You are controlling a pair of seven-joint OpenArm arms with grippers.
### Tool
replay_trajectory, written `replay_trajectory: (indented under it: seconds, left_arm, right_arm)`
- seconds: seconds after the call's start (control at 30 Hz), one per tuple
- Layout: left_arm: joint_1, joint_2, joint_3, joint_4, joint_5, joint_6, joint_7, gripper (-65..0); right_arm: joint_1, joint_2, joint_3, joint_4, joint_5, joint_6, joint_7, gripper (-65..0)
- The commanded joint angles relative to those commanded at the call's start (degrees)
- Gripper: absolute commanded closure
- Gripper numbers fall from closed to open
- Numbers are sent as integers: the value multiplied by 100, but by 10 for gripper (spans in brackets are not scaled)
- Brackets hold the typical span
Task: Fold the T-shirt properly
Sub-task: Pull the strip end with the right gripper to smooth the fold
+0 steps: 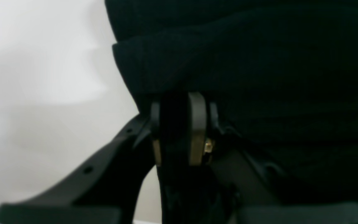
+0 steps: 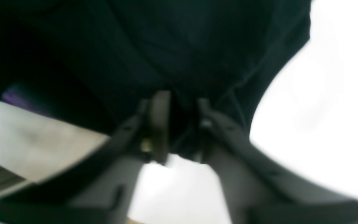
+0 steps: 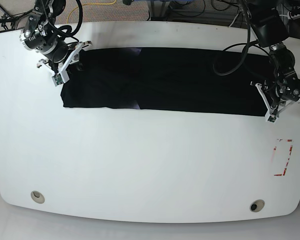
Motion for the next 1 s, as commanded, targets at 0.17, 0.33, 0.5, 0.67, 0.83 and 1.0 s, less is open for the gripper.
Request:
replay_trajectory:
  seconds: [0.17,0.33,0.5,0.67,0.83,1.0]
  left_arm:
    - [-18,18,0,26,0,0,0,-156]
    - [-149,26,0,26,-26,0,26,-250]
    - [-185,35,-9,237,-44,0,26,-317]
    - [-185,53,-9,782,-220,0,88,-382]
    - [-264,18,-35,1160,-879,0,554,-418]
    - [-264,-44,-255,1354,-1459,0,897,-426]
  right_arm:
    - [44,0,0,18,0,0,0,-322]
    - [70,-53,-35,97,9,0,9,-311]
    - [325,-352,-44,53,-35,0,9,-306]
    - [466,-501,-141,-123,-44,0,167,-208]
    - [615,-510,-448,-607,-536,0,501,-109]
    - [738,-527,-624,-1116,-1169,0,809,-94]
